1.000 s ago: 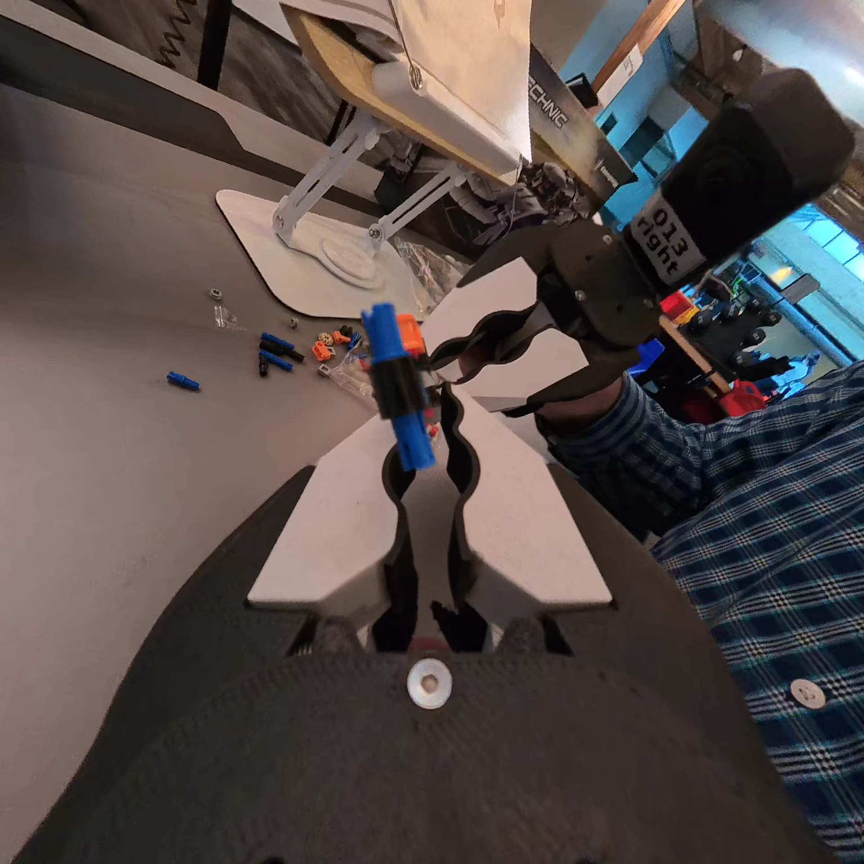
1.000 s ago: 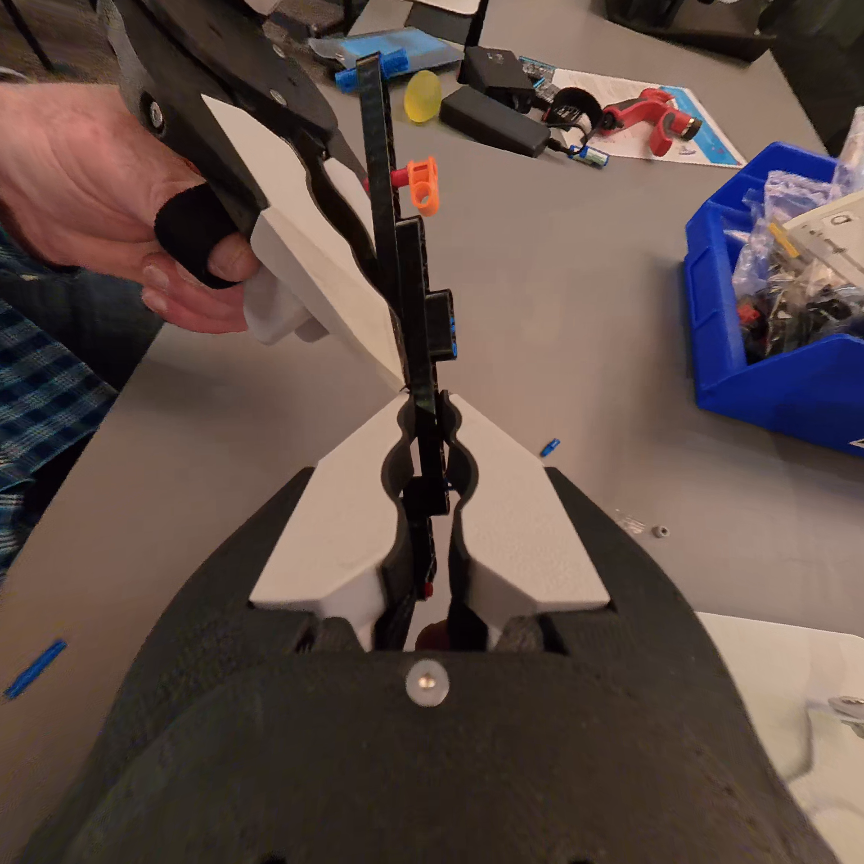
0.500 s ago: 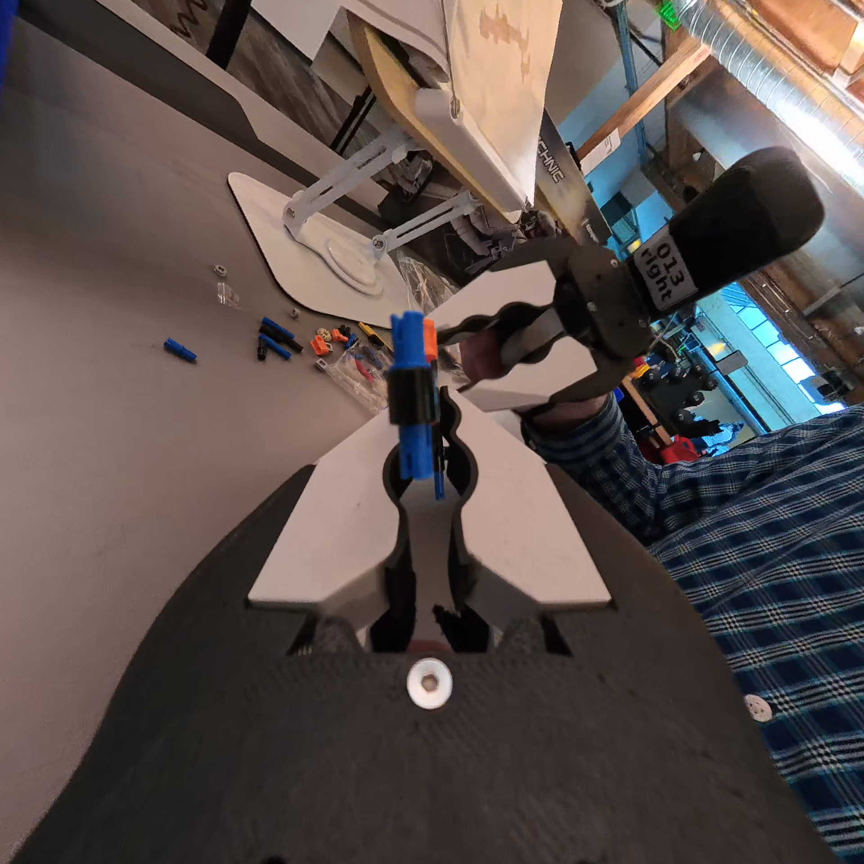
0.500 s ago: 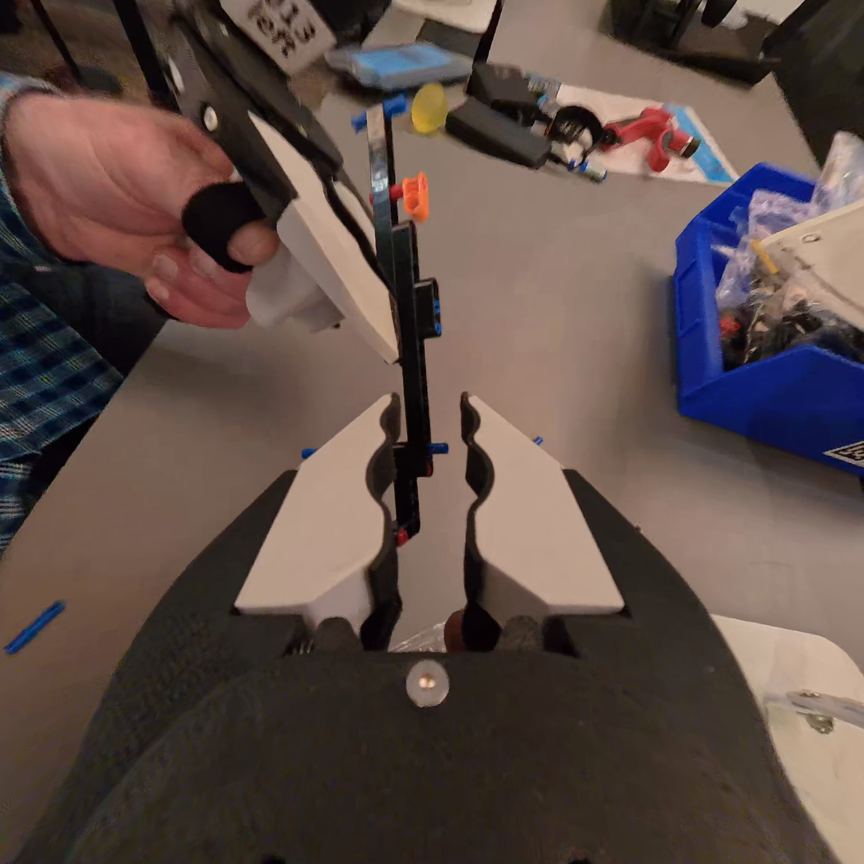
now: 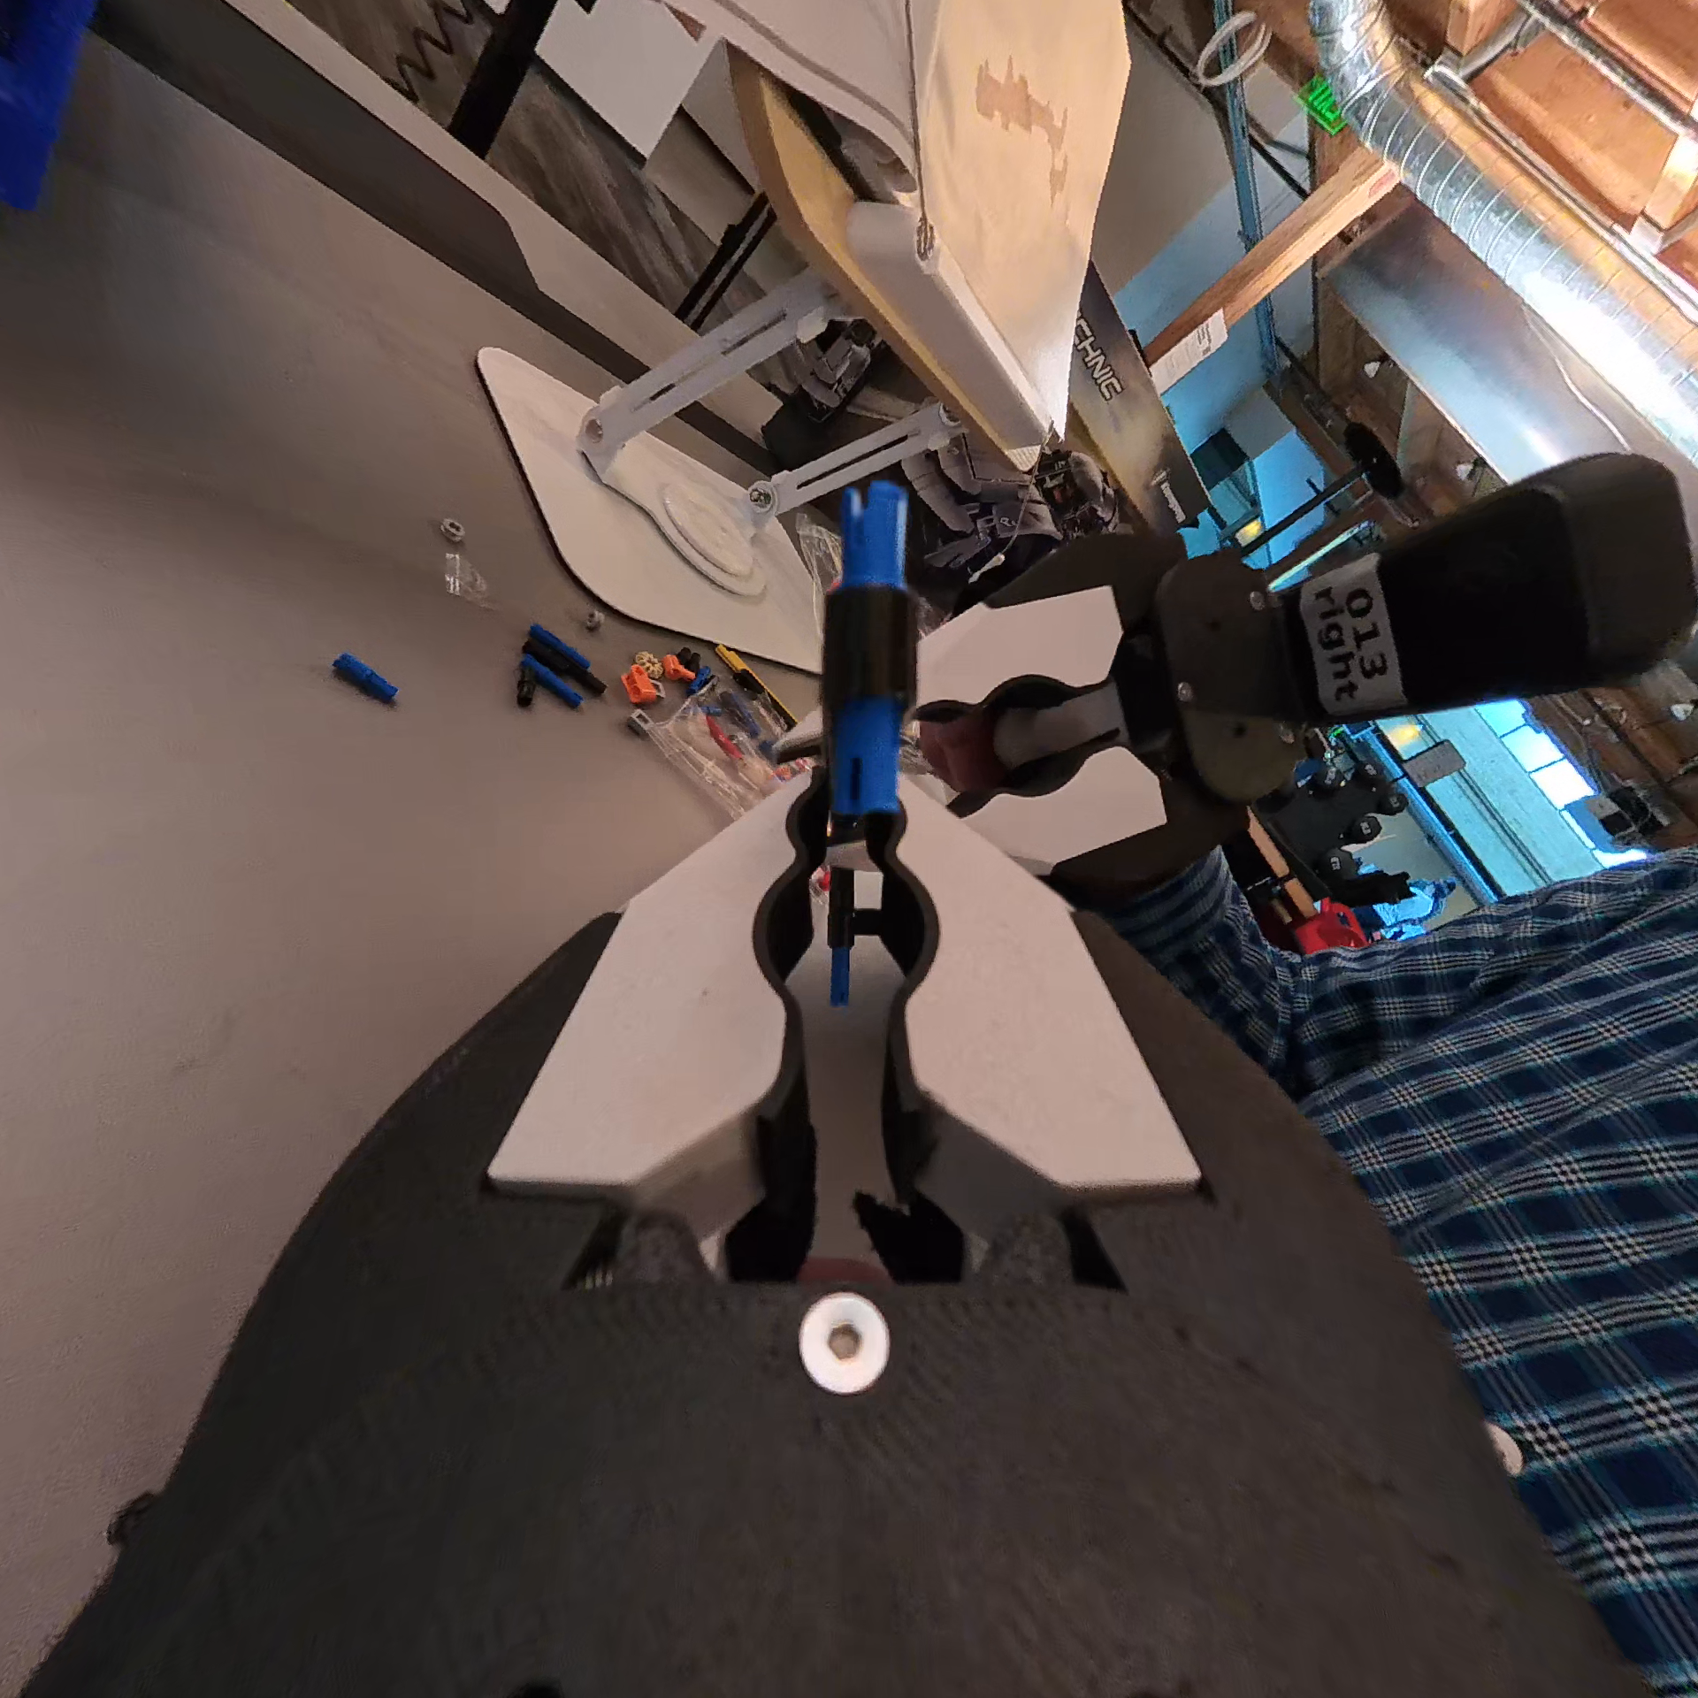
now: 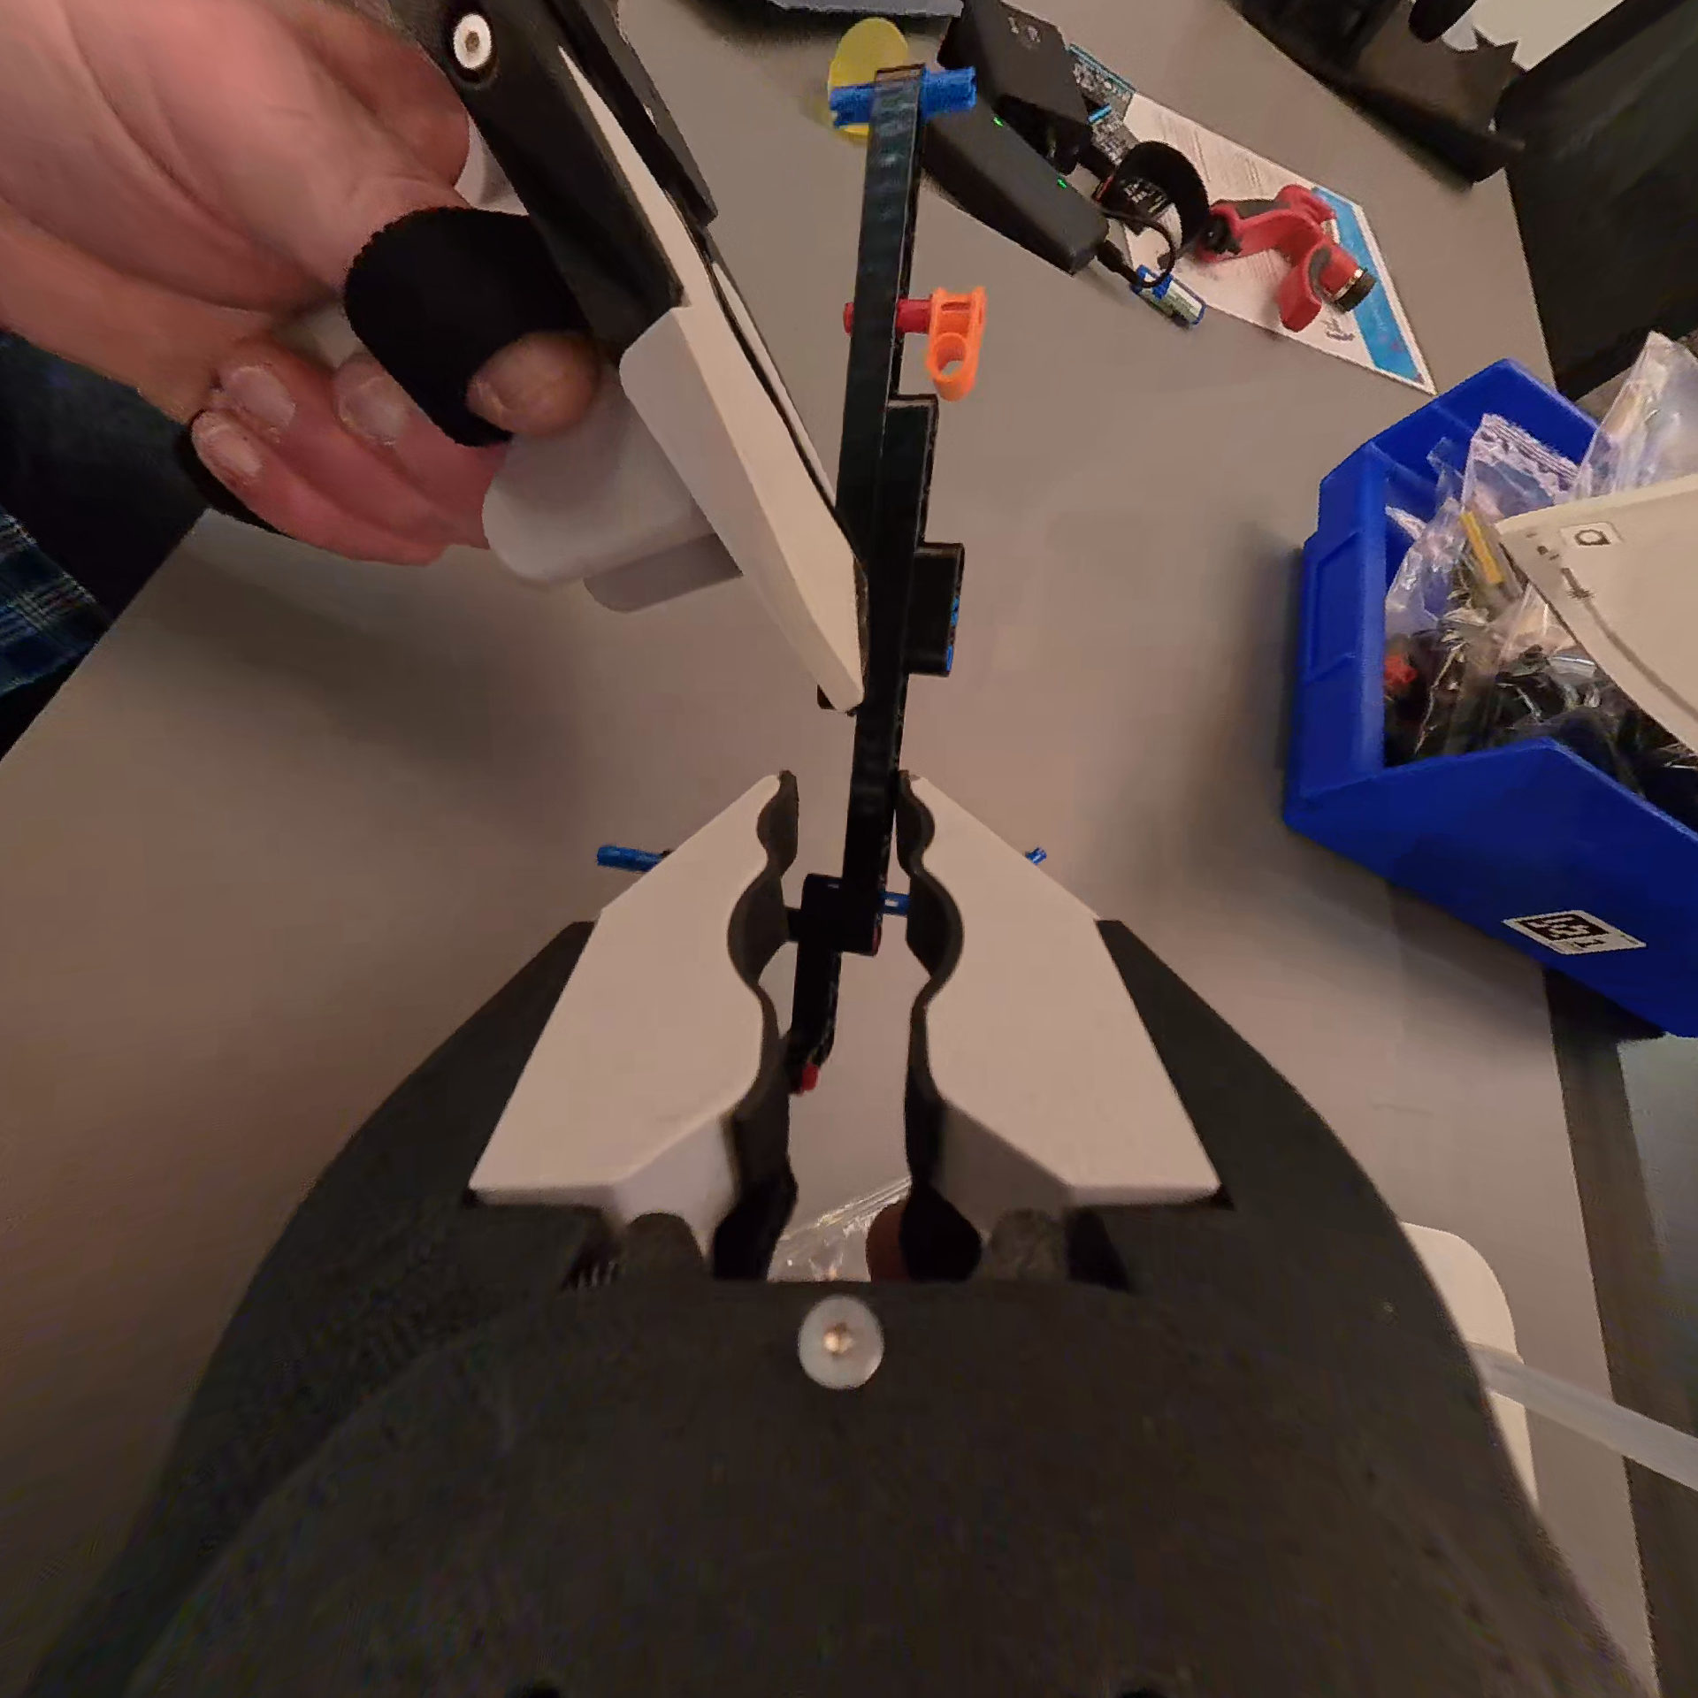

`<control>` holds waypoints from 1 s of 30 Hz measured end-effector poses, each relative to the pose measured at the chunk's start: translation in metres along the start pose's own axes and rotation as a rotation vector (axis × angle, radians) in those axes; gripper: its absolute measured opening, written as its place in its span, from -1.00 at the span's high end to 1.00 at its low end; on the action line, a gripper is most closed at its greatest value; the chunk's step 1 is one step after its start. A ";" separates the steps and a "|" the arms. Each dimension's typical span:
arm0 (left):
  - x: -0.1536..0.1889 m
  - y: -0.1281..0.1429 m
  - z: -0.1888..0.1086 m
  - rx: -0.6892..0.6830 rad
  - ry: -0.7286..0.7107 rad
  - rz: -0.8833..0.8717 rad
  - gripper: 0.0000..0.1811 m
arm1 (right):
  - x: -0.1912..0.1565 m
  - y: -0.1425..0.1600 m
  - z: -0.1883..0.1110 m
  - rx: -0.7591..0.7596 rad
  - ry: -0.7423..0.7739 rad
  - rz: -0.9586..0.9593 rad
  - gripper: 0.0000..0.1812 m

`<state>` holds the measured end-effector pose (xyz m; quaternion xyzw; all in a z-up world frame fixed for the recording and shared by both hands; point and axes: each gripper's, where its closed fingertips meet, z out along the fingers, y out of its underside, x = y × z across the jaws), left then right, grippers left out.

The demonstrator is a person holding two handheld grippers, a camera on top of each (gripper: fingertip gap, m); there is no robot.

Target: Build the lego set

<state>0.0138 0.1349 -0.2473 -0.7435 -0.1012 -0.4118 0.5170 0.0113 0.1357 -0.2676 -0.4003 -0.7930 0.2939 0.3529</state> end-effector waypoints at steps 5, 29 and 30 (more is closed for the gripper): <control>0.001 0.001 0.001 0.013 -0.001 -0.014 0.94 | 0.004 0.001 0.002 -0.014 0.055 -0.047 0.87; -0.003 -0.009 -0.007 0.108 -0.008 -0.035 0.93 | -0.001 -0.003 0.002 0.041 0.018 -0.033 0.87; -0.004 -0.010 -0.008 0.119 -0.010 -0.042 0.94 | 0.000 -0.004 0.000 0.047 0.014 -0.024 0.80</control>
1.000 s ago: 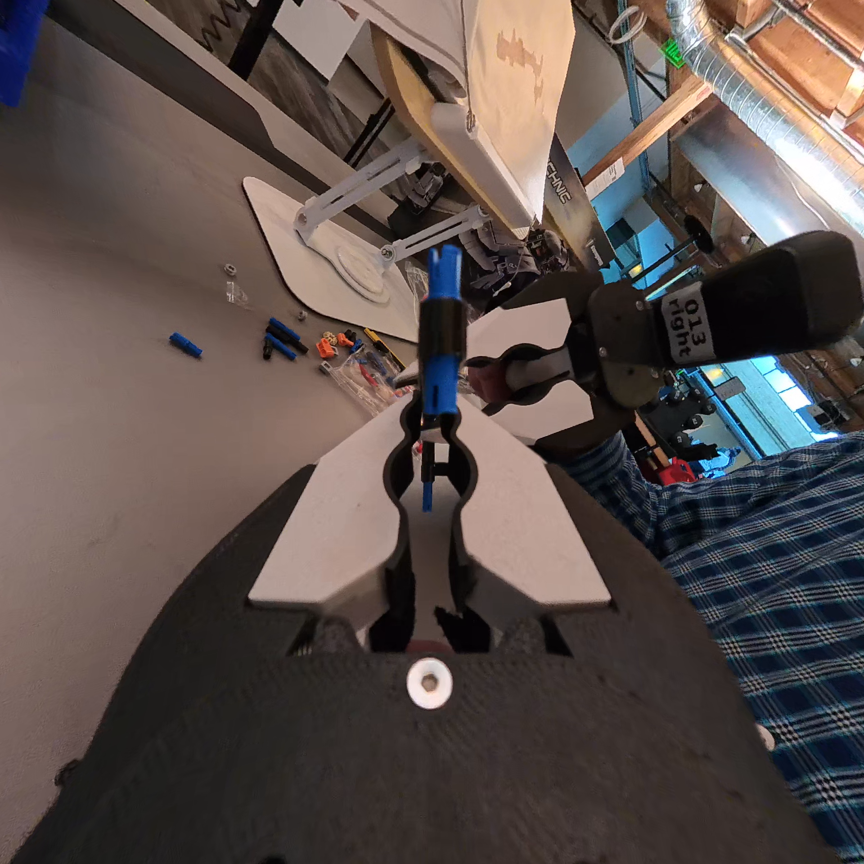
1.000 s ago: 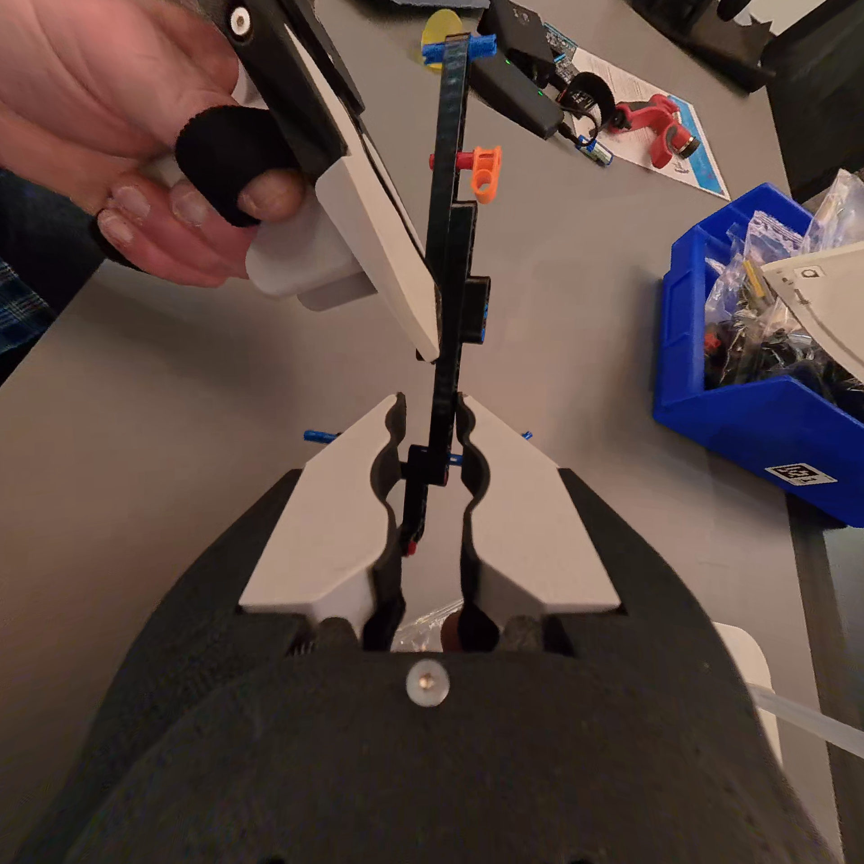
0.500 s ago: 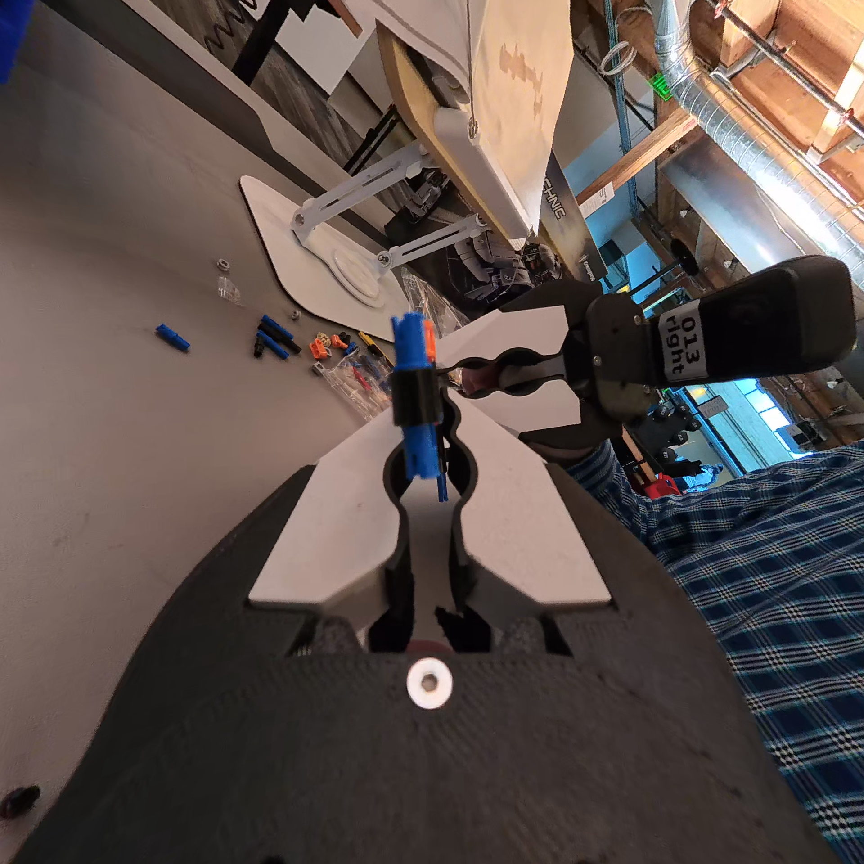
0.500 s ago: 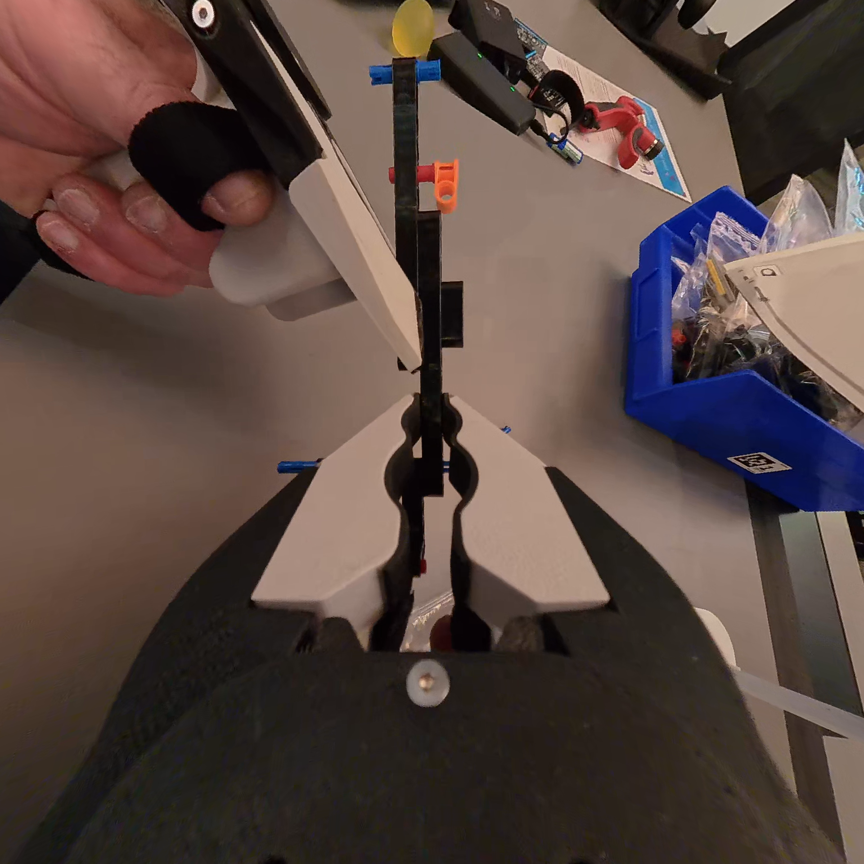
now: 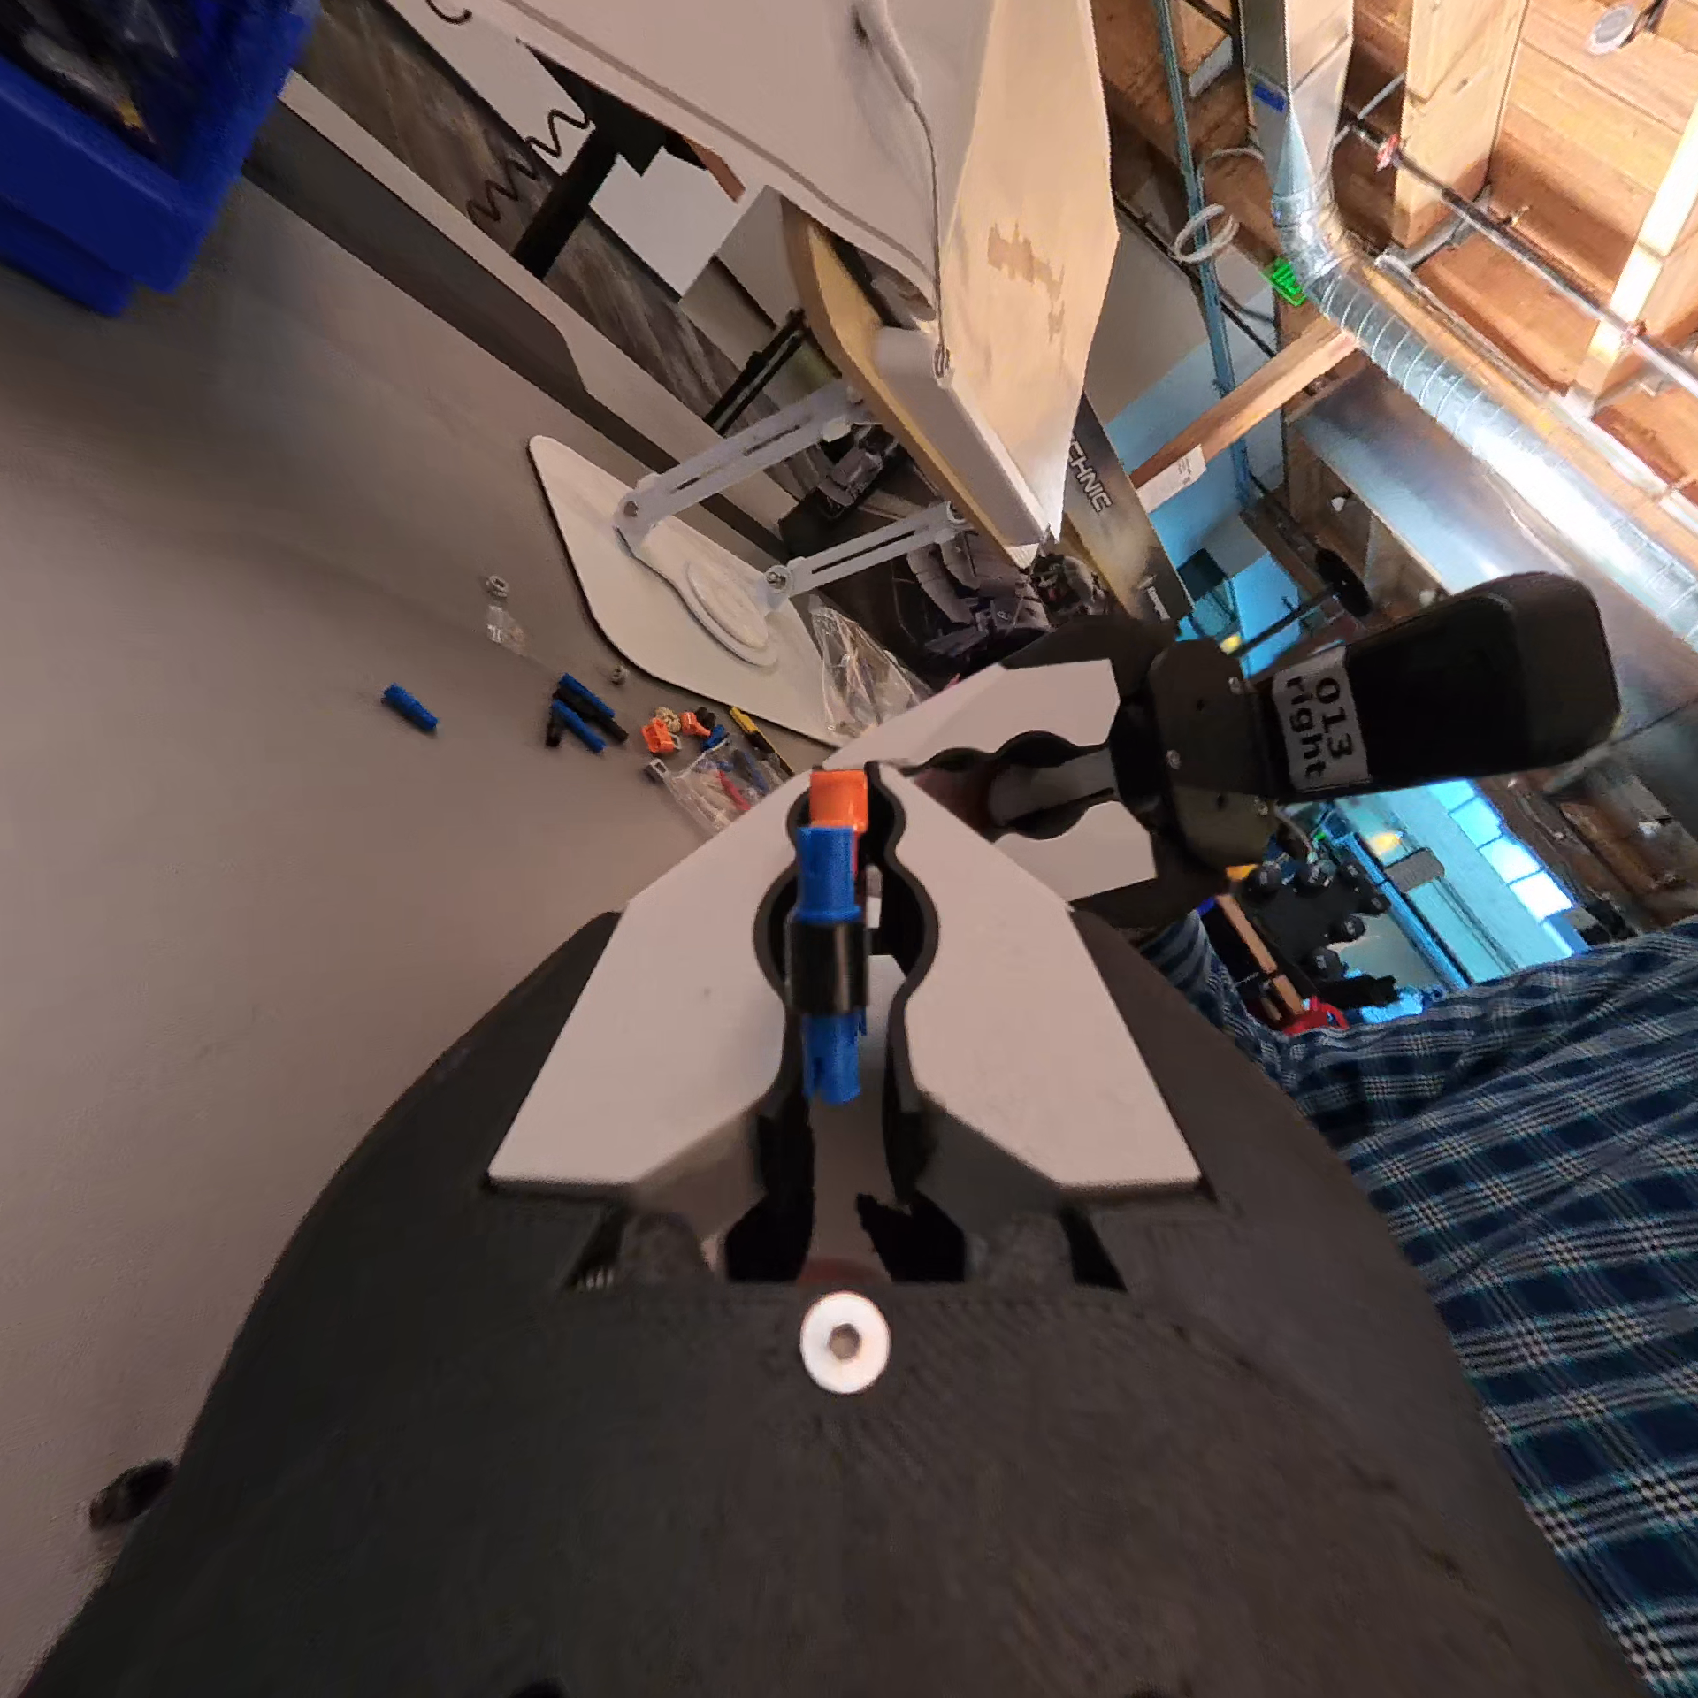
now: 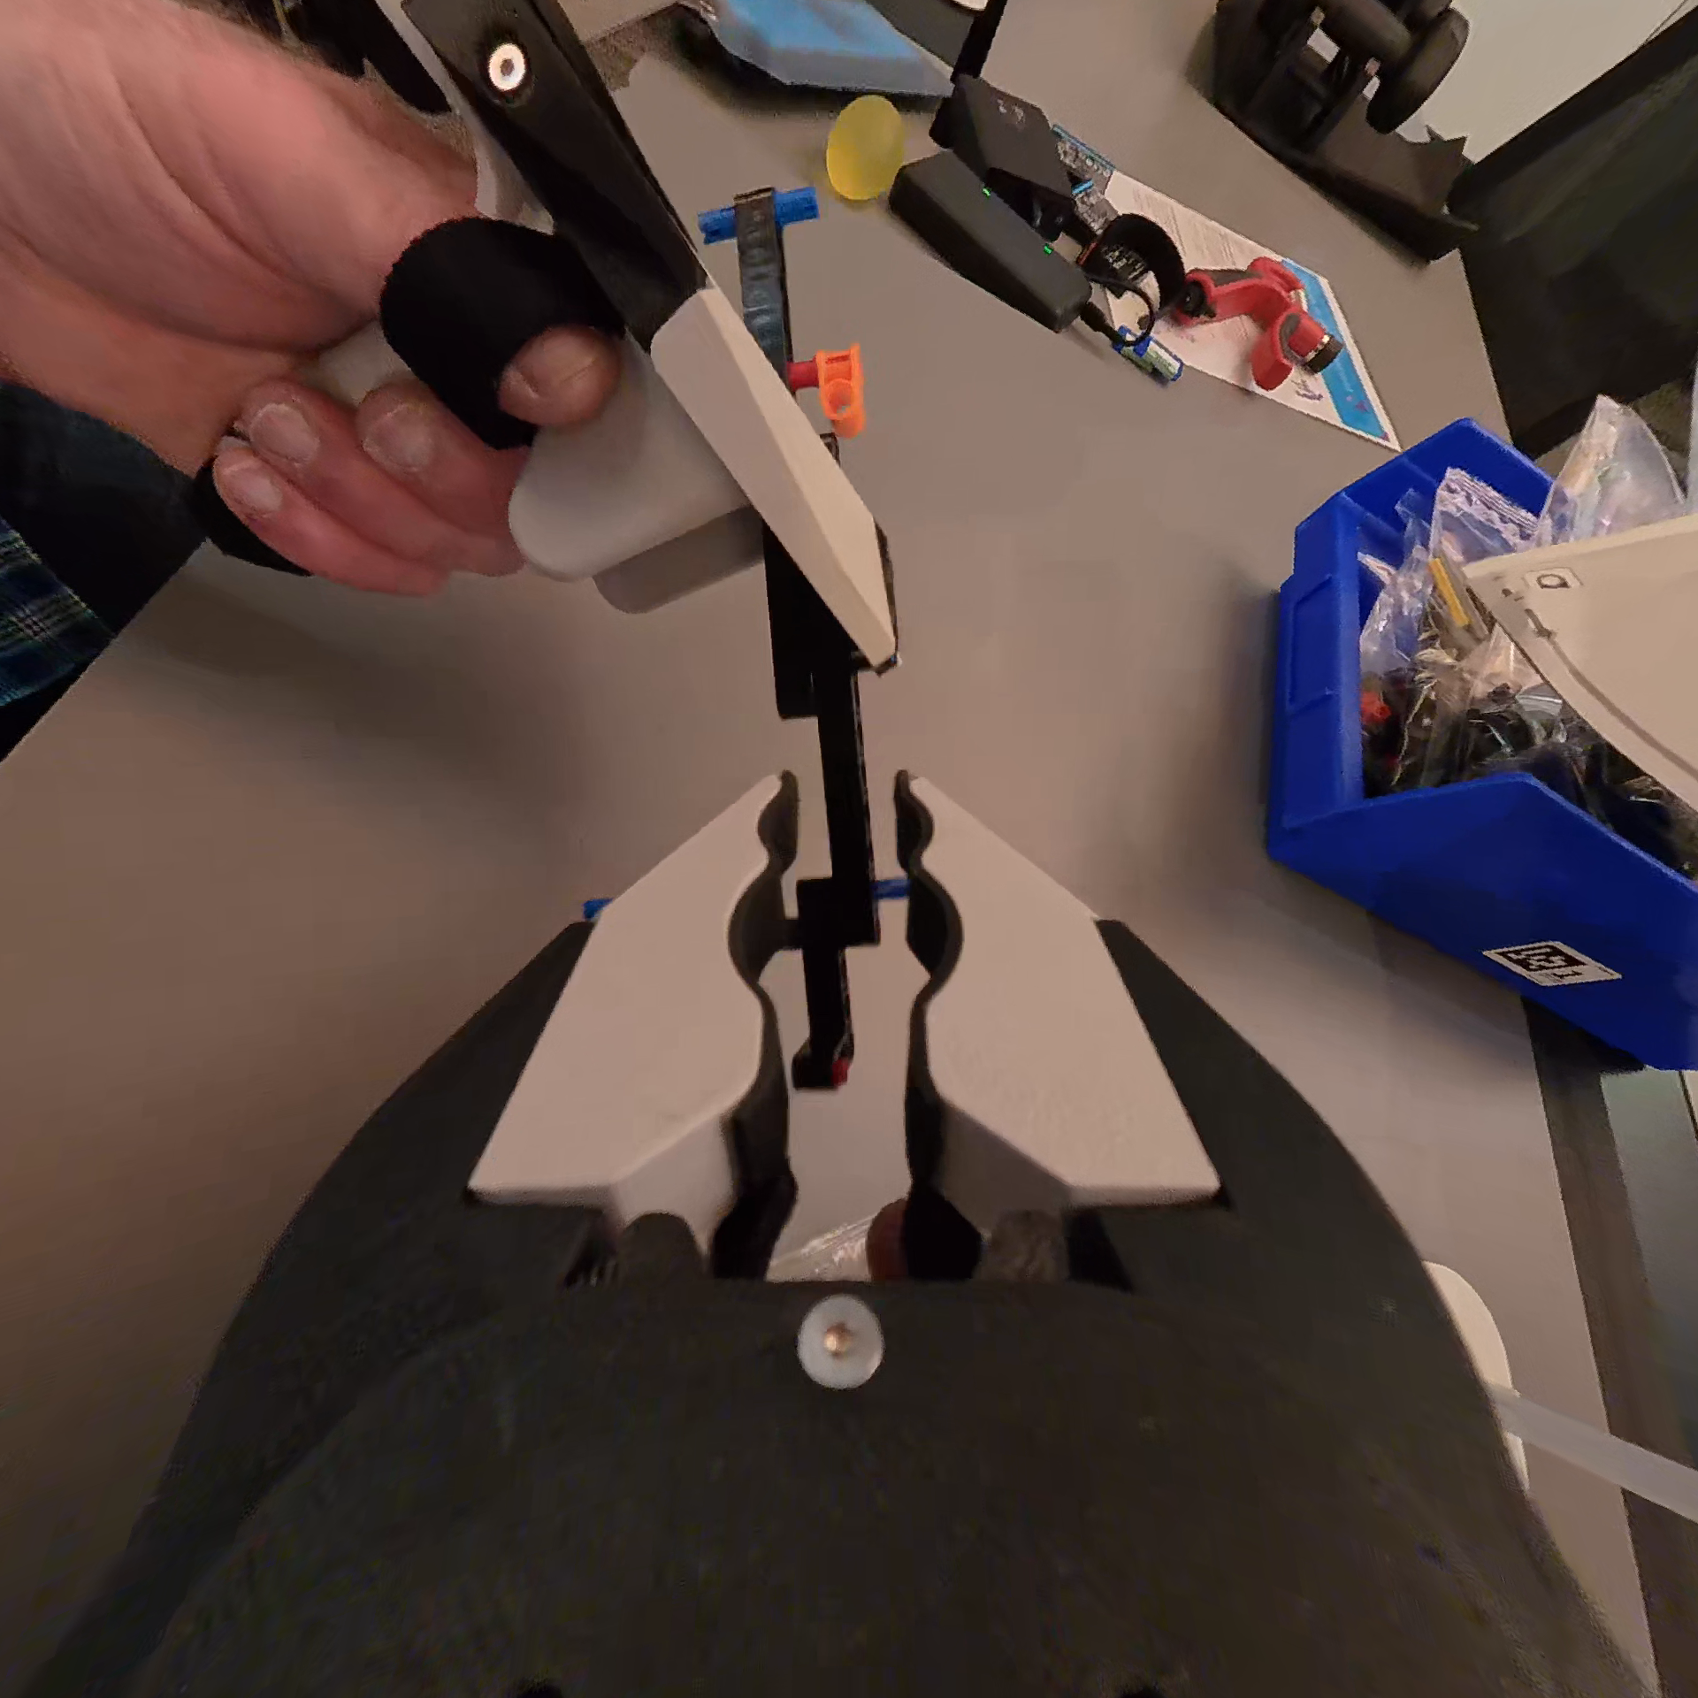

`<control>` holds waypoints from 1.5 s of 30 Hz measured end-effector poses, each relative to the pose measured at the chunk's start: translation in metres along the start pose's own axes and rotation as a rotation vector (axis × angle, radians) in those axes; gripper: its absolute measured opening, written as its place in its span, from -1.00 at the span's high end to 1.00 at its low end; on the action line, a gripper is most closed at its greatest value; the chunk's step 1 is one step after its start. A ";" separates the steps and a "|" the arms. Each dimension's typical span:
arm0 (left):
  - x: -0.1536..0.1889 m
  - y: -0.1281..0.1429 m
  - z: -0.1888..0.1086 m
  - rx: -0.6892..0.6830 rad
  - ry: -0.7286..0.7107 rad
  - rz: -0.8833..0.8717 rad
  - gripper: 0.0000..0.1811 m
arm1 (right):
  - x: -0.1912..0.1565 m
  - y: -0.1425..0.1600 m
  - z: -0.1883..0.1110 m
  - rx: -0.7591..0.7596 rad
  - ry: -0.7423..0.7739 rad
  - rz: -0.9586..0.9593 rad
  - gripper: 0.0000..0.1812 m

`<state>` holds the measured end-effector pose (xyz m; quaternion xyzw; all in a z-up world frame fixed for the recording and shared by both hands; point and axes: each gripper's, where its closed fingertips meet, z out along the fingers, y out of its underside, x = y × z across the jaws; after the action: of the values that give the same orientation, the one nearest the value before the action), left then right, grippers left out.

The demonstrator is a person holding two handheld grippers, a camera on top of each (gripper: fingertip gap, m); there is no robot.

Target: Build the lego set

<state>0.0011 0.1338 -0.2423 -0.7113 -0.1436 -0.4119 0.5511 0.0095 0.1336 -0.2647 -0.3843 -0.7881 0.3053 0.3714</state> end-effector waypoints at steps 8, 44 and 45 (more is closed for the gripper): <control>-0.004 -0.017 -0.013 0.089 0.003 -0.046 0.93 | 0.044 -0.011 -0.023 0.046 0.171 0.027 0.34; -0.016 -0.029 -0.034 0.141 0.058 -0.062 0.94 | 0.214 -0.011 0.012 -0.450 0.596 0.087 -0.60; -0.016 -0.029 -0.034 0.140 0.058 -0.062 0.94 | 0.215 -0.011 0.012 -0.449 0.600 0.089 -0.61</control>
<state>-0.0427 0.1175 -0.2331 -0.6539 -0.1782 -0.4383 0.5904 -0.0963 0.3042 -0.1871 -0.5624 -0.6742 0.0149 0.4785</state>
